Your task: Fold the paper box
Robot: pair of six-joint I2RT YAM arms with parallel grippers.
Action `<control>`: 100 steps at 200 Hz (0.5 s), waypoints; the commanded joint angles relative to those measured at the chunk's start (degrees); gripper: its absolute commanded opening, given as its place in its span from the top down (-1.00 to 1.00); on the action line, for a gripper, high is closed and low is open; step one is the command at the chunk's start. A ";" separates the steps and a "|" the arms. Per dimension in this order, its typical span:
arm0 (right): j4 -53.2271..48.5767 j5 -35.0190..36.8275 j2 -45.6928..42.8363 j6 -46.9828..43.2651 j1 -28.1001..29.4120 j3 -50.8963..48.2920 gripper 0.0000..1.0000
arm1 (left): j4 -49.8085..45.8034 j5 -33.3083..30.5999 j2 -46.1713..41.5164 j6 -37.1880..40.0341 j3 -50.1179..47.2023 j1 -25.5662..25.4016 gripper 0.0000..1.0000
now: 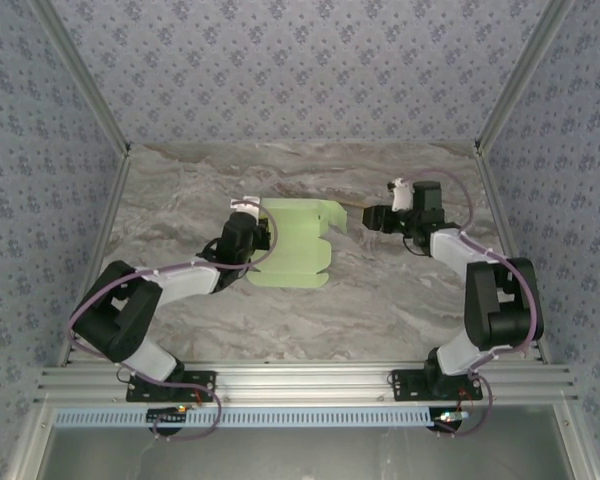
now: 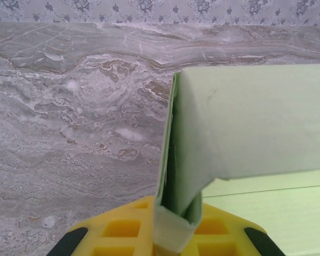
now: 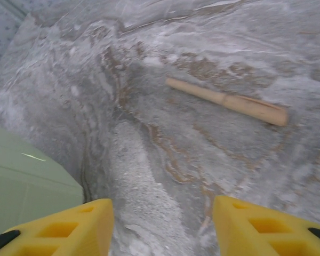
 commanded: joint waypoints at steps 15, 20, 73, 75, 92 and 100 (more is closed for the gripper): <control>-0.37 -6.61 1.44 -6.28 4.05 3.12 -0.07 | -0.59 0.84 -1.19 -0.62 0.32 0.28 0.74; -0.45 -7.21 1.50 -6.73 4.45 3.03 -0.07 | -0.74 0.82 -1.10 -0.61 0.41 0.24 0.74; -0.33 -11.42 1.57 -9.87 7.40 2.86 0.04 | -0.66 1.22 -0.66 -0.90 0.77 0.27 0.74; -0.43 -11.45 1.53 -9.98 7.53 2.86 0.04 | -0.63 1.31 -0.71 -0.92 0.77 0.21 0.74; -0.55 -11.63 2.04 -10.51 8.43 3.47 0.08 | -0.79 1.44 -0.81 -0.88 0.76 0.27 0.75; -0.54 -11.94 2.25 -10.78 8.83 3.65 0.10 | -0.91 1.53 -0.81 -0.90 0.77 0.29 0.74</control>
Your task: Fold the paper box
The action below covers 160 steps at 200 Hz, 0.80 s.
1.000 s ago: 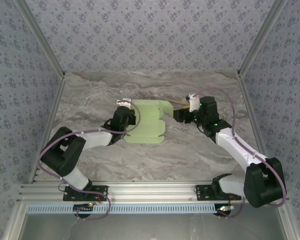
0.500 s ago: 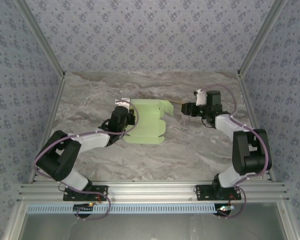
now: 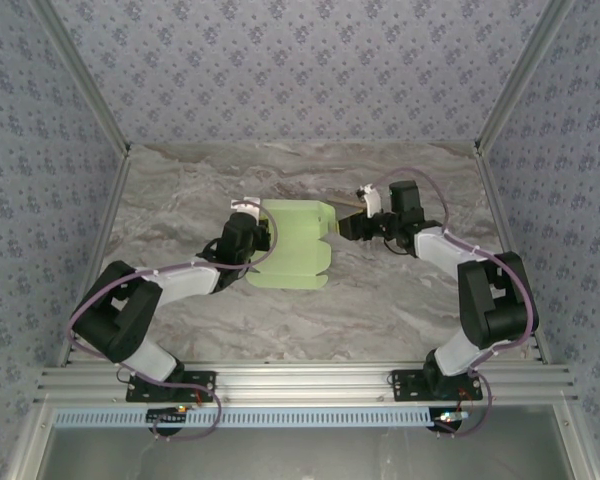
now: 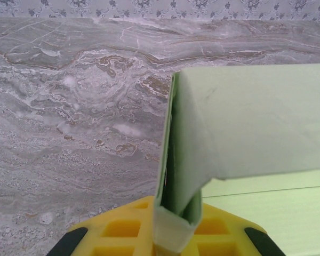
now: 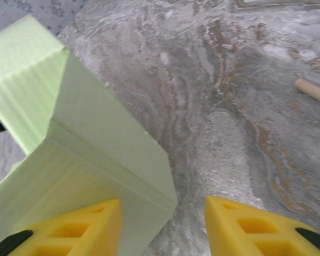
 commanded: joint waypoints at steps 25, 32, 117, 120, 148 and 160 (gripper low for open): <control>-0.42 -3.08 1.92 -3.28 2.50 2.70 0.12 | -0.60 1.22 -0.97 -0.91 0.95 0.23 0.74; -0.45 -3.24 2.05 -3.50 2.72 2.83 0.12 | -0.68 1.43 -0.95 -0.88 1.01 0.25 0.74; 0.31 -1.98 2.56 -5.58 6.35 4.43 0.08 | -1.16 2.13 -1.07 -0.91 1.40 0.09 0.74; 0.33 -1.75 2.56 -5.58 6.46 4.51 0.08 | -1.17 2.14 -1.02 -0.92 1.39 0.09 0.74; 0.07 -0.03 3.39 -6.17 7.12 5.55 0.13 | -1.11 2.25 -1.14 -0.88 1.27 0.09 0.74; 0.07 0.47 3.76 -6.45 7.42 5.94 0.17 | -1.03 2.36 -1.17 -0.88 1.25 0.06 0.74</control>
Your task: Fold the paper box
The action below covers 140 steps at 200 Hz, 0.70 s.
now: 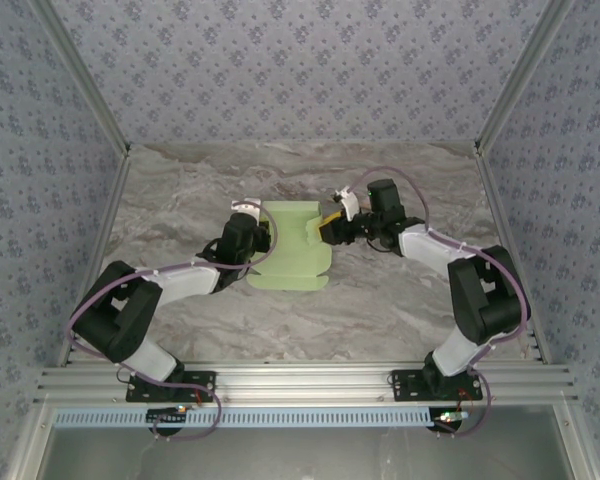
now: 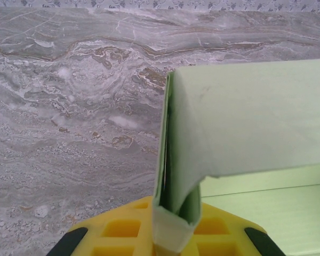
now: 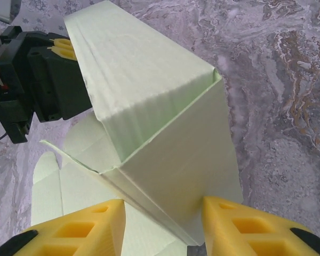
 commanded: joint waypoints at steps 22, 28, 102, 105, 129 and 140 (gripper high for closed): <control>0.62 3.52 1.28 -2.19 1.26 2.67 0.23 | 0.15 1.44 -1.32 -0.37 1.25 -0.04 0.74; 0.77 4.23 1.28 -2.40 1.46 2.79 0.25 | 0.09 1.43 -1.42 -0.37 1.29 -0.09 0.74; 3.39 18.81 -0.42 -4.43 6.30 2.26 0.30 | -0.03 1.56 -1.42 -0.29 1.47 -0.30 0.74; 3.62 19.76 -0.58 -4.39 6.61 2.09 0.30 | -0.02 1.61 -1.36 -0.33 1.47 -0.28 0.74; 5.36 26.76 -1.18 -4.36 8.78 1.51 0.31 | 0.12 1.61 -1.27 -0.32 1.46 -0.31 0.74; 6.07 29.56 -1.13 -4.45 9.61 1.43 0.31 | 0.06 1.58 -1.19 -0.36 1.47 -0.41 0.74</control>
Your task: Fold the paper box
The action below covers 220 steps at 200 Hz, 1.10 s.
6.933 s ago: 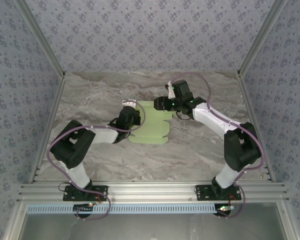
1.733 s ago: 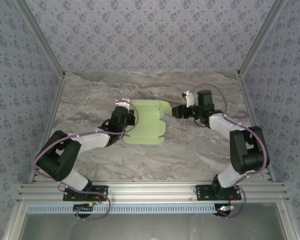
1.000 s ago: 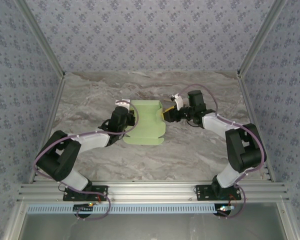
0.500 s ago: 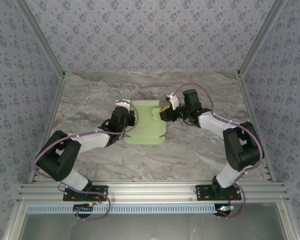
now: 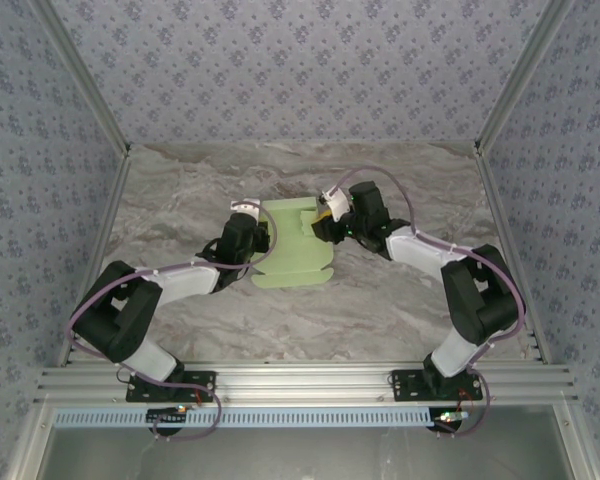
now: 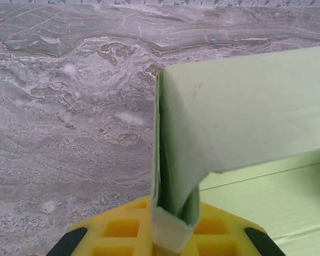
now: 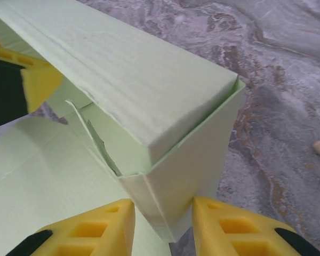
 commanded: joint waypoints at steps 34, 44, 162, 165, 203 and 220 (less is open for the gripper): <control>5.90 13.40 -1.35 -1.72 3.92 -0.14 0.31 | 0.93 1.99 -1.30 -0.37 1.34 -0.64 0.74; 6.17 14.32 -1.25 -1.55 4.01 -0.08 0.31 | 0.94 2.04 -1.32 -0.28 1.27 -0.73 0.74; 6.48 32.71 2.15 6.42 8.62 2.99 0.57 | 0.84 1.91 -1.54 -0.13 1.40 -0.83 0.74; 6.38 32.99 2.31 6.57 8.77 3.14 0.57 | 0.84 1.93 -1.55 -0.11 1.29 -0.84 0.74; 5.16 39.27 4.10 10.41 10.16 4.99 0.56 | 0.95 1.84 -1.66 -0.13 1.22 -0.82 0.74; 3.90 41.53 5.08 12.28 10.29 6.26 0.57 | 0.98 1.95 -1.69 -0.20 1.17 -0.94 0.74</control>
